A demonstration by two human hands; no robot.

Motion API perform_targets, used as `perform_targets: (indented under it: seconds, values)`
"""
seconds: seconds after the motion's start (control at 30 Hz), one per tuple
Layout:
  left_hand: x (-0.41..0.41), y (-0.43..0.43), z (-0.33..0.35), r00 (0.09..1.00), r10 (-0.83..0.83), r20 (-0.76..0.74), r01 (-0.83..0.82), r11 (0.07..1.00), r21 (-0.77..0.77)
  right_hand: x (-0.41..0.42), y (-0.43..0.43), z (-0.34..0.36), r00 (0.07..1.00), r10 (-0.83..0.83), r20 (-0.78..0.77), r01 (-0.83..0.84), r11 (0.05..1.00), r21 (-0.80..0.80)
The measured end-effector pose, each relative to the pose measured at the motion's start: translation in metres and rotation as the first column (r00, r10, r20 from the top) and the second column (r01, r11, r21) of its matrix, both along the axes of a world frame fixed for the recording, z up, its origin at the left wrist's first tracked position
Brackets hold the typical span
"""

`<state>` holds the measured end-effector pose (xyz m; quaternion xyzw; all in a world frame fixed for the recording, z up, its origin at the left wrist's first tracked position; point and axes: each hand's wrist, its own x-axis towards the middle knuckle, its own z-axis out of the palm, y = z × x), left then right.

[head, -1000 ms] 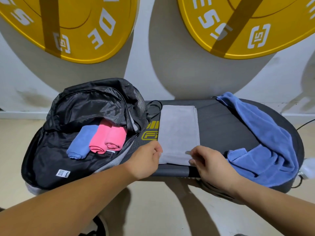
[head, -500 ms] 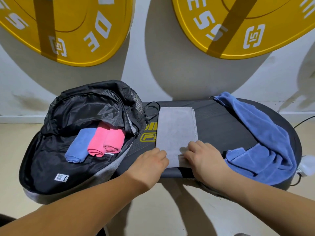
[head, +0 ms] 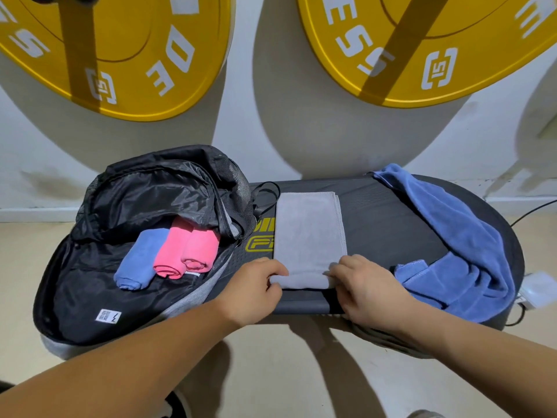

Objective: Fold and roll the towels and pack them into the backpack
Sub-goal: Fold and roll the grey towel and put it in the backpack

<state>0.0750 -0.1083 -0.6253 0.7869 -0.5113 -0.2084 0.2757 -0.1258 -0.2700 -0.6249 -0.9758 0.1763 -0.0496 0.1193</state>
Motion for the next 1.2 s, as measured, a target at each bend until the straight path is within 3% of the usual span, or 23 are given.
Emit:
perform_targets:
  seconds: [0.03,0.1,0.17,0.27,0.33,0.4,0.47,0.53,0.6,0.67,0.73,0.97,1.03,1.1,1.13,1.2]
  values:
    - [0.000,-0.001,0.000,0.993,0.069,-0.097,-0.068,0.998,0.020,0.002,-0.004,0.005,0.996,-0.082,-0.029,0.086,0.982,0.167]
    - [0.001,-0.001,-0.001,0.940,0.188,-0.286,-0.167,0.981,0.096,0.004,-0.012,0.014,0.967,-0.237,-0.093,0.253,0.858,0.447]
    - [0.000,-0.001,-0.002,0.883,0.260,-0.392,-0.212,0.964,0.160,0.006,-0.019,0.014,0.929,-0.348,-0.127,0.355,0.737,0.575]
    - [-0.001,-0.005,-0.002,0.858,0.336,-0.388,-0.287,0.941,0.181,0.012,-0.019,0.010,0.866,-0.467,-0.178,0.446,0.563,0.696]
    - [-0.001,-0.007,-0.003,0.894,0.345,-0.286,-0.308,0.936,0.168,0.016,-0.017,0.008,0.833,-0.514,-0.205,0.490,0.513,0.705]
    - [0.002,-0.008,-0.003,0.943,0.313,-0.114,-0.302,0.947,0.107,0.019,-0.016,0.006,0.833,-0.511,-0.212,0.503,0.541,0.674]
    - [0.007,-0.006,-0.005,0.979,0.157,0.131,-0.154,0.988,-0.034,0.019,-0.016,0.005,0.862,-0.480,-0.165,0.485,0.683,0.546]
    - [0.009,-0.005,-0.007,0.930,-0.090,0.355,0.128,0.988,-0.084,0.018,-0.015,0.002,0.925,-0.381,-0.005,0.369,0.891,0.263]
    - [0.006,-0.001,-0.008,0.829,-0.248,0.502,0.286,0.958,0.002,0.017,-0.011,-0.001,0.985,-0.123,0.122,0.131,0.990,-0.060]
    - [0.001,0.004,-0.007,0.788,-0.291,0.542,0.317,0.947,0.049,0.014,-0.003,-0.003,0.990,0.085,0.113,-0.055,0.967,-0.248]
    - [0.000,0.007,-0.006,0.781,-0.304,0.546,0.314,0.946,0.077,0.008,0.001,-0.004,0.981,0.162,0.104,-0.128,0.951,-0.280]
    - [0.003,0.001,-0.003,0.846,-0.246,0.473,0.214,0.969,0.120,0.007,-0.003,-0.009,0.994,0.096,0.048,-0.079,0.959,-0.272]
    - [0.004,0.000,-0.001,0.916,-0.177,0.360,0.157,0.984,0.084,0.009,-0.005,-0.007,0.998,0.061,0.021,-0.057,0.983,-0.173]
    - [0.004,-0.001,0.003,0.989,-0.049,0.142,0.042,0.998,0.056,0.012,-0.011,0.004,0.996,-0.089,-0.021,0.091,0.985,0.147]
    - [0.004,-0.002,0.005,1.000,0.015,0.025,-0.017,0.998,0.065,0.013,-0.014,0.010,0.980,-0.189,-0.061,0.198,0.922,0.333]
    - [0.003,-0.002,0.006,0.978,0.130,-0.162,-0.114,0.988,0.107,0.015,-0.018,0.018,0.935,-0.331,-0.127,0.344,0.760,0.551]
